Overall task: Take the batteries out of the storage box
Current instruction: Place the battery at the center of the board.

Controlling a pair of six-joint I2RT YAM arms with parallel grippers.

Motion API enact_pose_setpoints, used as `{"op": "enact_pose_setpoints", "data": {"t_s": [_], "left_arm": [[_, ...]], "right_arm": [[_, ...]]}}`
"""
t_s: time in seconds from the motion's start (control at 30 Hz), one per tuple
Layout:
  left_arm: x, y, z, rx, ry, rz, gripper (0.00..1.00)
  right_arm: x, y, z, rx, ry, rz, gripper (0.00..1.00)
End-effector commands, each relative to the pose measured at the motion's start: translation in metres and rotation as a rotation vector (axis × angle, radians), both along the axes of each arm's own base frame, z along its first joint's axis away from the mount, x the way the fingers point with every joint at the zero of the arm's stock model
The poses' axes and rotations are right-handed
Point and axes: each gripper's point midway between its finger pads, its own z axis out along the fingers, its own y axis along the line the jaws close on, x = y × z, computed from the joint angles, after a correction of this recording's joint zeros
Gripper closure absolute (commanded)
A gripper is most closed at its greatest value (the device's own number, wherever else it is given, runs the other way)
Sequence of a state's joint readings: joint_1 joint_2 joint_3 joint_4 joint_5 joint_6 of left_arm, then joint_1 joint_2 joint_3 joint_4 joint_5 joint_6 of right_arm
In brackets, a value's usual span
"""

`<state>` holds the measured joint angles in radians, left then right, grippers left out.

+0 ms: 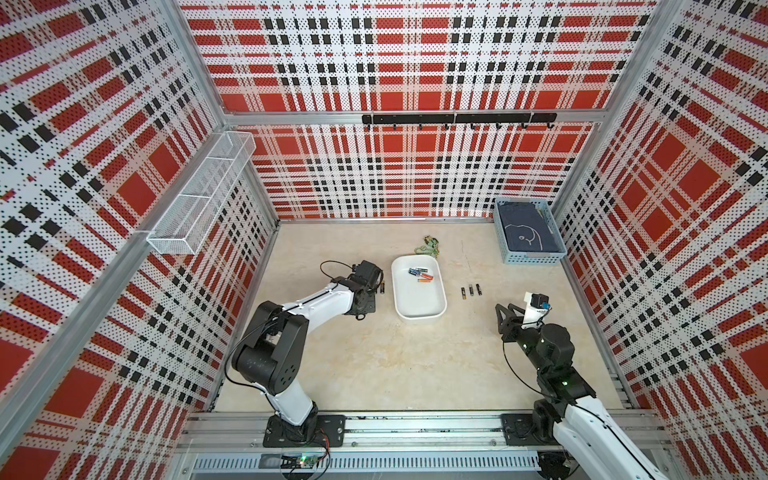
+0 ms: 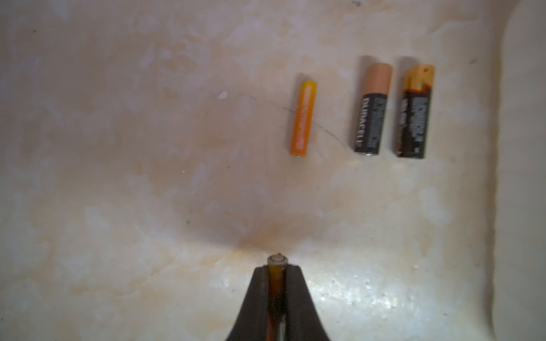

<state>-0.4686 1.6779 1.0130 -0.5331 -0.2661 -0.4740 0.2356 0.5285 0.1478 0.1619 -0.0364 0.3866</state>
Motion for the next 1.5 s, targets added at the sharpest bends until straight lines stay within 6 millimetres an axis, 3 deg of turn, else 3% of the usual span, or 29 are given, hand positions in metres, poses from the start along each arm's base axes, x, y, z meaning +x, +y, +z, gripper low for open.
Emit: {"op": "enact_pose_setpoints", "data": {"t_s": [0.0, 0.17, 0.5, 0.7, 0.77, 0.87, 0.97, 1.07, 1.2, 1.3, 1.47], "left_arm": [[0.012, -0.035, 0.006, -0.069, -0.056, -0.021, 1.00], [0.010, -0.062, -0.010, -0.093, -0.017, -0.037, 1.00], [0.008, -0.075, -0.021, -0.113, 0.009, -0.043, 1.00], [0.010, -0.077, -0.021, -0.110, 0.006, -0.043, 0.81], [0.014, -0.079, -0.016, -0.114, -0.005, -0.047, 0.79], [0.019, -0.079, -0.004, -0.106, -0.025, -0.046, 0.79], [0.024, -0.080, 0.008, -0.109, -0.048, -0.049, 0.77], [0.029, -0.082, 0.028, -0.115, -0.080, -0.054, 0.77], [0.036, -0.076, 0.064, -0.104, -0.155, -0.037, 0.76], [0.040, -0.059, 0.100, -0.093, -0.263, 0.000, 0.76], [0.035, -0.009, 0.132, -0.163, -0.471, 0.082, 0.72]], "right_arm": [[0.000, 0.001, 0.000, 0.000, -0.004, -0.002, 0.54], [0.000, 0.000, 0.000, 0.002, -0.004, -0.005, 0.54], [0.000, 0.000, -0.001, 0.002, -0.001, -0.005, 0.54], [0.001, 0.003, -0.001, 0.000, 0.001, 0.009, 0.53], [0.003, 0.003, 0.000, -0.006, 0.023, 0.009, 0.53], [0.013, 0.013, 0.017, -0.008, 0.074, 0.044, 0.53], [0.026, 0.038, 0.042, -0.035, 0.130, 0.148, 0.52], [0.040, 0.079, 0.055, -0.137, 0.209, 0.287, 0.52], [0.067, 0.155, 0.062, -0.260, 0.283, 0.470, 0.52], [0.070, 0.182, 0.021, -0.450, 0.435, 0.608, 0.54], [0.116, 0.211, -0.008, -0.587, 0.481, 0.646, 0.60]]}}
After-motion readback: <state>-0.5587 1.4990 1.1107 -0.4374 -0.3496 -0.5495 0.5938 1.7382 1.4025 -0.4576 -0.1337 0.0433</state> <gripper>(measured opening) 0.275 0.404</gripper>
